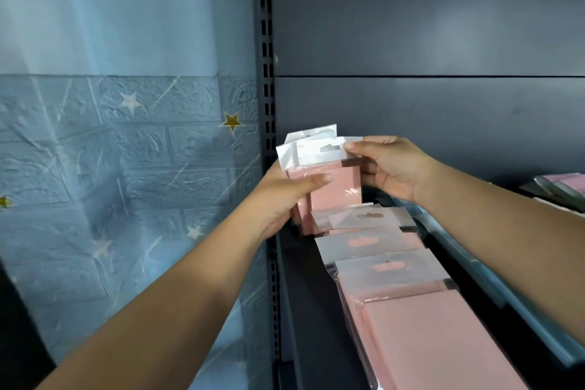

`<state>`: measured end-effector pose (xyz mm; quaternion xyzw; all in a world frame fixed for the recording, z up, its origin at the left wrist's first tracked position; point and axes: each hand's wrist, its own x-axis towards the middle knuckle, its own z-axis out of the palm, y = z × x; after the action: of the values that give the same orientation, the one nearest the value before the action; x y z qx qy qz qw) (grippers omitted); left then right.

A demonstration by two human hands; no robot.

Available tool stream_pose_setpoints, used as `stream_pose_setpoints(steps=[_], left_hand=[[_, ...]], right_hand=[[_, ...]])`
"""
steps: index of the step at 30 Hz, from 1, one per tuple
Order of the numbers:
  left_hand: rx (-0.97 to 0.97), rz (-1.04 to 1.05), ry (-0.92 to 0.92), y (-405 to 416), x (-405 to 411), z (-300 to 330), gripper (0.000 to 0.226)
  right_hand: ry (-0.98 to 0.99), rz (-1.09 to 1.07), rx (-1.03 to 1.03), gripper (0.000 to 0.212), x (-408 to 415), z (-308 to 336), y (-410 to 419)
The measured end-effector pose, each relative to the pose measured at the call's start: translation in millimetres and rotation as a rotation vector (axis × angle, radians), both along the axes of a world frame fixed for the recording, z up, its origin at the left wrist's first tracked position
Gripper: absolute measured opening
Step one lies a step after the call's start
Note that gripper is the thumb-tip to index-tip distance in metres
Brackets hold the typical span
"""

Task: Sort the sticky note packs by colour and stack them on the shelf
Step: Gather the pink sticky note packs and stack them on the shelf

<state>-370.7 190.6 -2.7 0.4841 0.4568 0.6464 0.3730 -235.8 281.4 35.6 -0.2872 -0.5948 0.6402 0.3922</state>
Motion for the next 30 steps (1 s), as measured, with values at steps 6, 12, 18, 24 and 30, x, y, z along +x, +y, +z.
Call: stream_pose_setpoints(steps=[6, 12, 18, 24, 30], left_hand=[[0.050, 0.061, 0.124, 7, -6, -1, 0.046], [0.015, 0.077, 0.109, 10, -16, 3, 0.041], [-0.055, 0.095, 0.065, 7, -8, -6, 0.048], [-0.148, 0.201, 0.333, 1, -4, -17, 0.052], [-0.149, 0.296, 0.590, -2, -1, -17, 0.043]], right_hand=[[0.005, 0.178, -0.015, 0.015, 4, -3, -3], [-0.142, 0.190, 0.113, 0.023, 8, -4, 2], [-0.267, 0.139, 0.220, 0.014, 9, -10, 6], [-0.439, 0.203, 0.205, 0.014, 16, -14, 7], [-0.375, 0.123, 0.257, 0.029, 12, -16, 9]])
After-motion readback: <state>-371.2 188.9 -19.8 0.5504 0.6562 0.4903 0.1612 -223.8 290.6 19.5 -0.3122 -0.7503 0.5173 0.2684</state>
